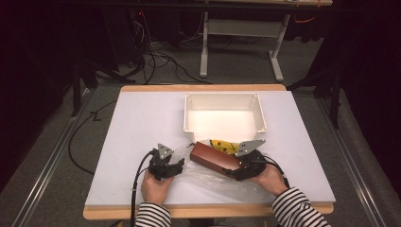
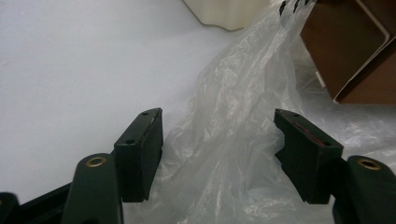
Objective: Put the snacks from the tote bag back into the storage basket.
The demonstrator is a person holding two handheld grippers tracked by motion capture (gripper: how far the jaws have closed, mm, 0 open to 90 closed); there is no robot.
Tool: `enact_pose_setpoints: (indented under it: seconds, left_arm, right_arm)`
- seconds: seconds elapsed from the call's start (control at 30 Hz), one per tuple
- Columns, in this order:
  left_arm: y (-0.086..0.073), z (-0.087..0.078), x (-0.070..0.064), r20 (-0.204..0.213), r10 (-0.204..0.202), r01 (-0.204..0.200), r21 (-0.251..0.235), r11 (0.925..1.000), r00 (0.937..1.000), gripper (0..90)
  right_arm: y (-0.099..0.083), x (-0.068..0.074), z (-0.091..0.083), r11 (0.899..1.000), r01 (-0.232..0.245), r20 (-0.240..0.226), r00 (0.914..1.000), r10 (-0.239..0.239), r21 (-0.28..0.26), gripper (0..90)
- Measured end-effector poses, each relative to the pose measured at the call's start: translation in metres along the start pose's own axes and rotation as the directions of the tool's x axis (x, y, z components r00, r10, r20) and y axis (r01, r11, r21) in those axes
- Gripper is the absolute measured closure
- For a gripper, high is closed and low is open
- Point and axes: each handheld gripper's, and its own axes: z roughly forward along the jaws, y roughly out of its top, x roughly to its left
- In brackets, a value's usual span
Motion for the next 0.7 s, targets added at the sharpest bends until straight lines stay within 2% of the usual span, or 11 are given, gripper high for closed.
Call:
enact_pose_setpoints:
  seconds: [0.33, 0.7]
  left_arm:
    - [0.0, 0.0, 0.0, 0.002, -0.001, 0.001, -0.002, 1.0, 1.0, 35.3]
    - [0.0, 0.0, 0.0, 0.002, -0.002, 0.002, -0.003, 1.0, 1.0, 35.4]
  right_arm:
    - [0.006, -0.001, -0.015, 0.999, -0.019, -0.007, 0.9998, 0.019, -0.031, 36.8]
    - [0.01, -0.006, -0.023, 0.999, -0.032, -0.011, 0.9994, 0.031, -0.041, 36.8]
